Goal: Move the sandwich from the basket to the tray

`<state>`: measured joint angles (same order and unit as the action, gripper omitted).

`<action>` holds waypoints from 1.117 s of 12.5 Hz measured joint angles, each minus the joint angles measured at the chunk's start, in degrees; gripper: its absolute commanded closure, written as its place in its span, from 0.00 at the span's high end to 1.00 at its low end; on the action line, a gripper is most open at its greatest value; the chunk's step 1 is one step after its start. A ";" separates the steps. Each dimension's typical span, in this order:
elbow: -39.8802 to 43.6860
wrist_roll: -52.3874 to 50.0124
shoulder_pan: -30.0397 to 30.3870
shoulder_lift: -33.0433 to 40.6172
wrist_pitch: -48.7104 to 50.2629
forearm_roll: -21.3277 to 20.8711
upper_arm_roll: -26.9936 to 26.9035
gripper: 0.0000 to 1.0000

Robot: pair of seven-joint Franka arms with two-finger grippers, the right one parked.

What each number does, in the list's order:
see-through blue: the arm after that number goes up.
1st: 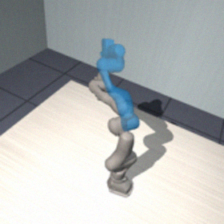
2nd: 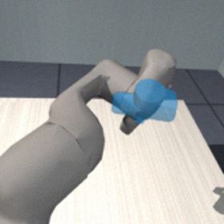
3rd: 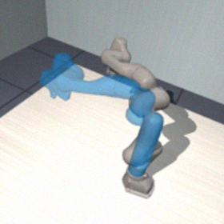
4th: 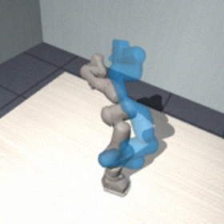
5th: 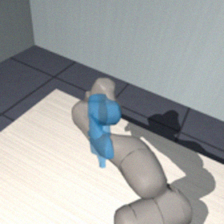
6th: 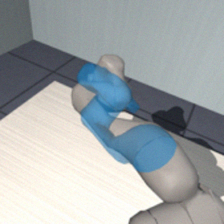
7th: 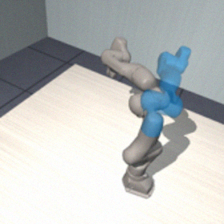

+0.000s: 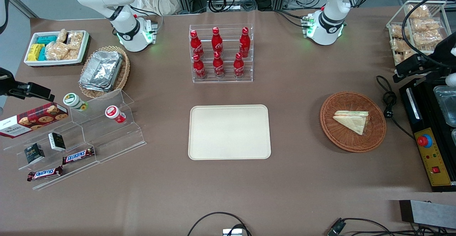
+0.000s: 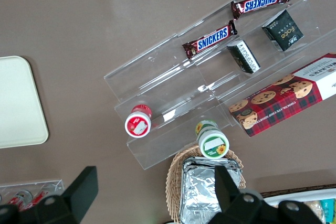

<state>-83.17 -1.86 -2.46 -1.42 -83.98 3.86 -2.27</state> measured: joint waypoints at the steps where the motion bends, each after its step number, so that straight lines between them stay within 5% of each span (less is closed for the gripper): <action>1: 0.00 0.00 0.00 0.00 0.00 0.00 0.00 1.00; 6: 0.00 -3.43 0.04 0.00 0.05 0.00 -0.07 1.00; 14: -0.51 -38.39 0.38 -2.05 0.56 0.00 -0.80 1.00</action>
<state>-83.68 -40.26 -2.08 -3.48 -83.43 3.86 -3.07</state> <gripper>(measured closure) 0.000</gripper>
